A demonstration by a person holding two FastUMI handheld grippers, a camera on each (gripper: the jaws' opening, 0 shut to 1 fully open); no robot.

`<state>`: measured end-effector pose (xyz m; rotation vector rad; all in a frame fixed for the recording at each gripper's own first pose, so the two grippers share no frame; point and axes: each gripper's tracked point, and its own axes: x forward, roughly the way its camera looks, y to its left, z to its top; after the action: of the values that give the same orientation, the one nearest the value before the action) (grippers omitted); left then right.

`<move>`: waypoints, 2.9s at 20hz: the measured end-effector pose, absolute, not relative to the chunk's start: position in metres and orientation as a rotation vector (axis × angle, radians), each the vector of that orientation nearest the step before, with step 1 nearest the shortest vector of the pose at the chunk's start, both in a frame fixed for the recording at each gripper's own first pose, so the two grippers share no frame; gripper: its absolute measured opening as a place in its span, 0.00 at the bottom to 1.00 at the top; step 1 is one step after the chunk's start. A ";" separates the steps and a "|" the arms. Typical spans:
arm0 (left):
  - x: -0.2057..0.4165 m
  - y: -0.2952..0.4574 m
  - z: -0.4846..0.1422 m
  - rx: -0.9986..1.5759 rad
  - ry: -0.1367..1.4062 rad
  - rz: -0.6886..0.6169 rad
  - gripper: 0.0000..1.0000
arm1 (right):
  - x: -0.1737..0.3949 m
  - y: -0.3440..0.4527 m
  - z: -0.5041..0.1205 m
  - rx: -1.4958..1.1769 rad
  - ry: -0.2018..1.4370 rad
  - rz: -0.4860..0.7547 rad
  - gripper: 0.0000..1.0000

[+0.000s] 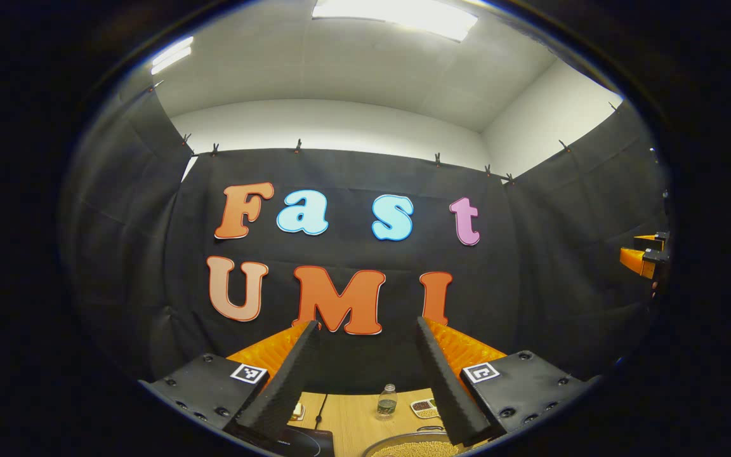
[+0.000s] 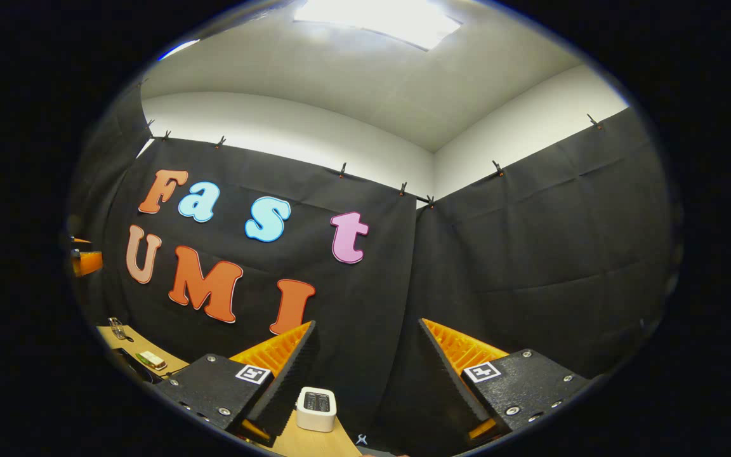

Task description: First push the handle of the pot to place it horizontally, then grasp the pot with both hands and set it on the induction cooktop.

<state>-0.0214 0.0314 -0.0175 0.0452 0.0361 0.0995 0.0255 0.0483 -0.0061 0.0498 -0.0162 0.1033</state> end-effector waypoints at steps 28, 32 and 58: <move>-0.084 -0.037 -0.276 -0.085 0.872 0.181 0.07 | 0.078 0.075 -0.104 0.096 0.081 0.309 0.95; -0.121 -0.043 -0.315 -0.162 1.042 0.256 0.08 | 0.086 0.077 -0.123 0.115 0.099 0.349 0.95; -0.266 -0.106 -0.492 -0.561 1.705 0.401 0.08 | 0.068 0.104 -0.196 0.069 0.271 0.410 0.95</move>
<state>-0.2659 -0.1060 -0.4915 -0.5609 1.7052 0.4012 0.0684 0.1038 -0.1963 0.0692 0.2711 0.4103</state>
